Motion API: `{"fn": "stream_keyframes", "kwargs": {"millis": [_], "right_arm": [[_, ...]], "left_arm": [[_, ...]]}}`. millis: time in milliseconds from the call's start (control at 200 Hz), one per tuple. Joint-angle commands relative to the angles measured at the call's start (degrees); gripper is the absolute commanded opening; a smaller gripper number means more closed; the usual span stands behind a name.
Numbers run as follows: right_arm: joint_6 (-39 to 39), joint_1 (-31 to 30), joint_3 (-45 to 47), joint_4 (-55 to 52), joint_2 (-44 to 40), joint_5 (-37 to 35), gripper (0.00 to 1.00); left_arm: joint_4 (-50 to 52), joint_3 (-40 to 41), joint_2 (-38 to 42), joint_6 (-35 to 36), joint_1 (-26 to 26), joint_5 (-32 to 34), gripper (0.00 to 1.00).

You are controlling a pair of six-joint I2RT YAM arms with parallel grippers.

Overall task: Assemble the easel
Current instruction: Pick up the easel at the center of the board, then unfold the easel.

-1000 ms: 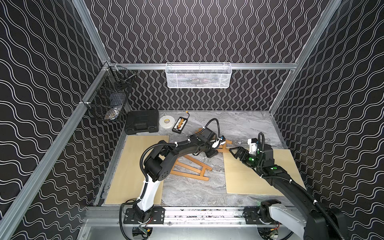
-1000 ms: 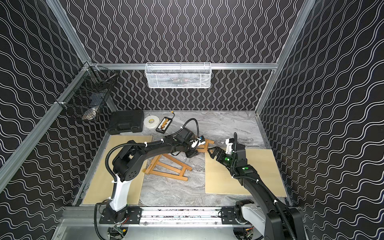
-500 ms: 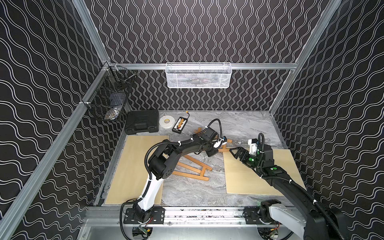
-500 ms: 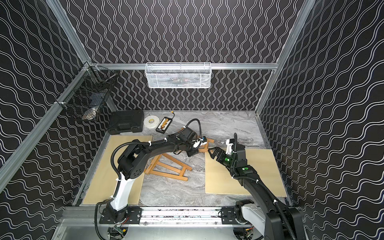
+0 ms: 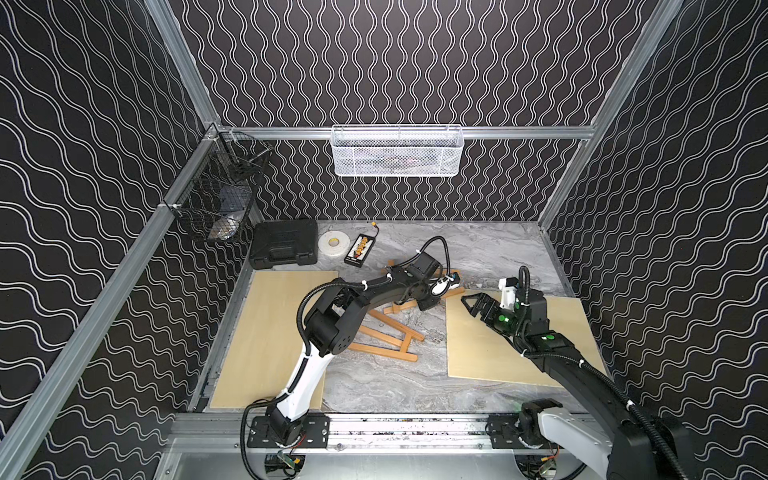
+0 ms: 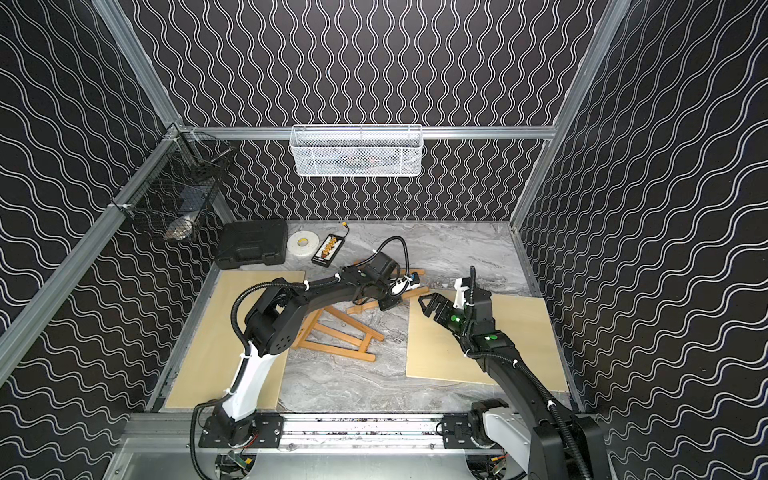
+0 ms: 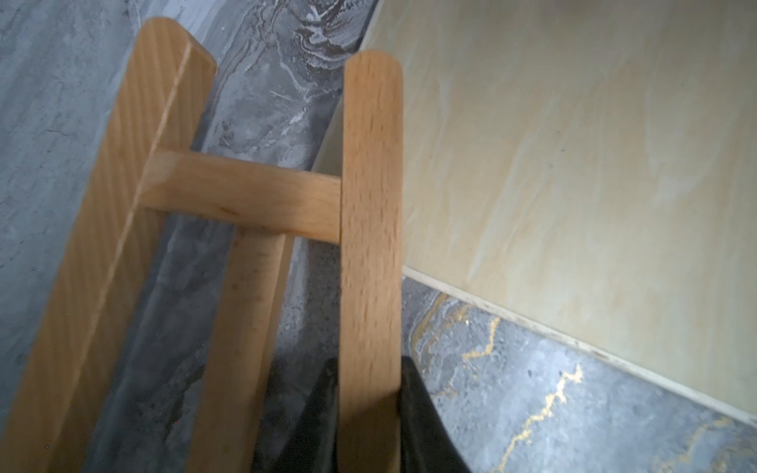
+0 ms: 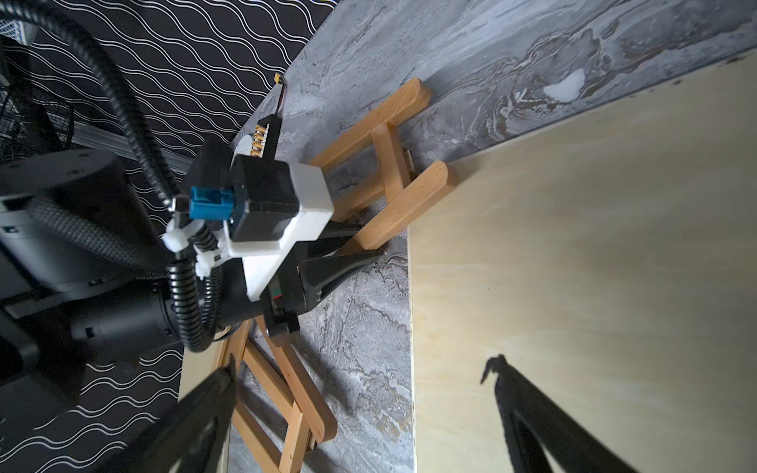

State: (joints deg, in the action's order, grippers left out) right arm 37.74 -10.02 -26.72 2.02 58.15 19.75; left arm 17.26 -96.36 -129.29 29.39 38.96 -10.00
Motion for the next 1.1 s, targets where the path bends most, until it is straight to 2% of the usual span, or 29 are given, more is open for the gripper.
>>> {"fn": "stream_keyframes", "kwargs": {"millis": [0, 320, 550, 641, 836, 1096], "right_arm": [[0.49, 0.0, -0.27, -0.33, -0.48, -1.78, 1.0], [1.3, 0.0, -1.08, -1.73, -2.88, -2.74, 1.0], [0.32, 0.0, -3.65, -4.9, -6.43, -3.49, 1.0], [0.04, -0.08, -4.45, -5.61, -8.13, -2.96, 1.0], [0.12, -0.26, -5.61, -5.95, -12.11, -1.8, 1.0], [-3.31, -0.79, -10.23, -7.04, -13.09, 0.79, 1.0]], "left_arm": [[-0.2, -0.98, -0.04, 3.02, -0.09, 1.74, 0.18], [-2.49, -0.03, 5.72, 1.63, -0.11, 0.36, 0.11], [-7.18, 2.31, 12.63, -4.34, -0.11, -1.31, 0.0], [-9.98, 4.17, 16.13, -7.42, -0.11, -1.99, 0.0], [-19.58, 13.22, 25.74, -15.7, -0.11, -5.38, 0.0], [-40.14, 27.65, 37.67, -29.23, -0.11, -10.07, 0.0]]}}
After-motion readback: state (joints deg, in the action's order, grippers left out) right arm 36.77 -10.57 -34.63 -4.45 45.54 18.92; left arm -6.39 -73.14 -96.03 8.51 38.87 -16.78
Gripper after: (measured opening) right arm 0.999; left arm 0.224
